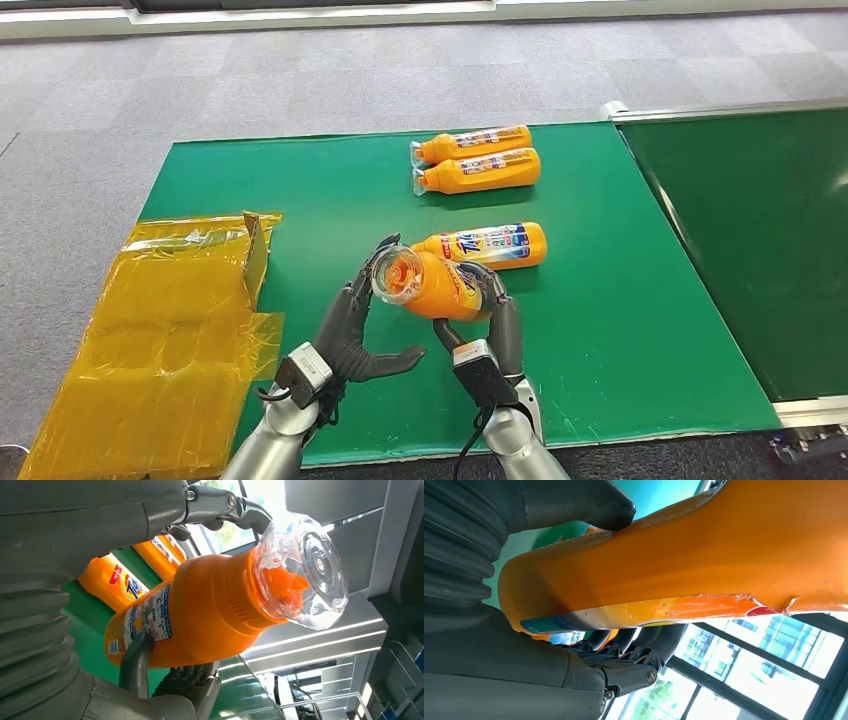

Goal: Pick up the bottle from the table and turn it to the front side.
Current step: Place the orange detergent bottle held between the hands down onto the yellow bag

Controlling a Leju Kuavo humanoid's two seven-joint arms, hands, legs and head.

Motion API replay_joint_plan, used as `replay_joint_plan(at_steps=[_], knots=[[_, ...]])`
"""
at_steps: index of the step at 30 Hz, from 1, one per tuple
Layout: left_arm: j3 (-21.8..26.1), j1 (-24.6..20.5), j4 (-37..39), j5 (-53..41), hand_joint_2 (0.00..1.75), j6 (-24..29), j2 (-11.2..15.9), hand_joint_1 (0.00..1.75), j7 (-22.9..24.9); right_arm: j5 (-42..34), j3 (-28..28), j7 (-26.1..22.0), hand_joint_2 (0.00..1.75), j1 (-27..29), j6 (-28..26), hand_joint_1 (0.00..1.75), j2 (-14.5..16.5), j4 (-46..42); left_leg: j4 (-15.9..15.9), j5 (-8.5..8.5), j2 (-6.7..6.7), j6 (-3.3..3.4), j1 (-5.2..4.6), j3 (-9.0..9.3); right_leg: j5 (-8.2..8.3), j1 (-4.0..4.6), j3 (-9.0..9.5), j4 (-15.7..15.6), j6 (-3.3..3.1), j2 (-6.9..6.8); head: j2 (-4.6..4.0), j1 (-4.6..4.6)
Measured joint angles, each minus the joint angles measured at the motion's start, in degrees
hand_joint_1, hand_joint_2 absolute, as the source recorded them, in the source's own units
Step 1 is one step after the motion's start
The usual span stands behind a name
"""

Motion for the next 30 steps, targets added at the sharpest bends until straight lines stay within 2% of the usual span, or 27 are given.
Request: replay_joint_plan(at_steps=[17,30], knots=[[-0.89,-5.74,7.42,-0.85,1.75,0.15,-2.31,0.00,-0.03,0.12,0.83,0.01,1.75,-0.04,0.10,1.75,0.42,0.83,0.00,0.00,-0.01,0.00,0.00,0.00,0.00,0.00,0.00,0.00,0.00,0.00,0.00,0.00],[-0.92,-9.90,4.87,-1.69,1.75,1.08,-4.07,0.00,0.22,0.27,0.82,0.01,1.75,-0.33,0.22,1.75,0.92,2.50,0.00,0.01,-0.02,0.00,0.00,0.00,0.01,0.00,0.00,0.00,0.00,0.00,0.00,0.00]])
